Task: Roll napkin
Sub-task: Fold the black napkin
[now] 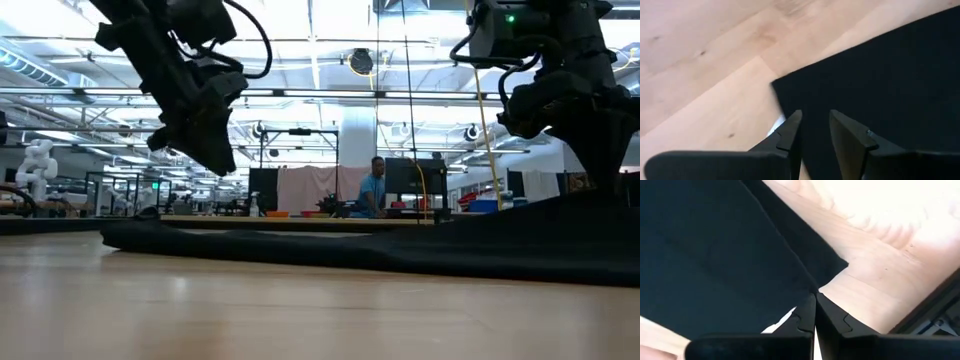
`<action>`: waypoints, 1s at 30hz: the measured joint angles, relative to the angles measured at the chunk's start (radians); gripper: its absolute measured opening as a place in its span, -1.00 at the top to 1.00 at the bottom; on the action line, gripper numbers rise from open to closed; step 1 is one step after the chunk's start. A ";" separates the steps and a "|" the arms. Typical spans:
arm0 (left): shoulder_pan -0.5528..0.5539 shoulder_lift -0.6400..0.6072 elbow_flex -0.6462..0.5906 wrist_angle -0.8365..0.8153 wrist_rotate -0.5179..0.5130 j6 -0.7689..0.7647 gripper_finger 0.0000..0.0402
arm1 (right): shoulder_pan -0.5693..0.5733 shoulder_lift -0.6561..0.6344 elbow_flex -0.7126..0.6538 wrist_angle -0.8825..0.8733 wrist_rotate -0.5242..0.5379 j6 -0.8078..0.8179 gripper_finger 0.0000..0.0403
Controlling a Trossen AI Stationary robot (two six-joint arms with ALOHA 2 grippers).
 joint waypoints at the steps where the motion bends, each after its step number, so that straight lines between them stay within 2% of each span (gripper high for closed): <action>1: 0.009 0.000 0.000 -0.009 0.002 0.000 0.50 | 0.000 0.000 0.000 -0.006 0.001 0.008 1.00; 7: 0.054 0.000 0.000 -0.015 0.070 0.000 0.50 | 0.000 0.000 0.000 -0.022 0.002 0.019 0.87; 16: 0.063 0.000 0.000 -0.014 0.179 -0.001 0.50 | 0.000 0.000 0.016 -0.047 -0.025 0.011 0.38; 20: 0.063 0.000 0.000 -0.042 0.205 -0.003 0.50 | 0.008 0.000 0.035 -0.043 -0.025 0.032 0.22; 25: 0.110 -0.007 0.036 -0.136 0.316 0.007 0.50 | 0.035 0.000 0.035 -0.043 -0.025 0.147 0.15; 30: 0.200 -0.007 0.103 -0.137 0.389 0.152 0.50 | 0.047 0.000 -0.018 -0.009 0.002 0.231 0.14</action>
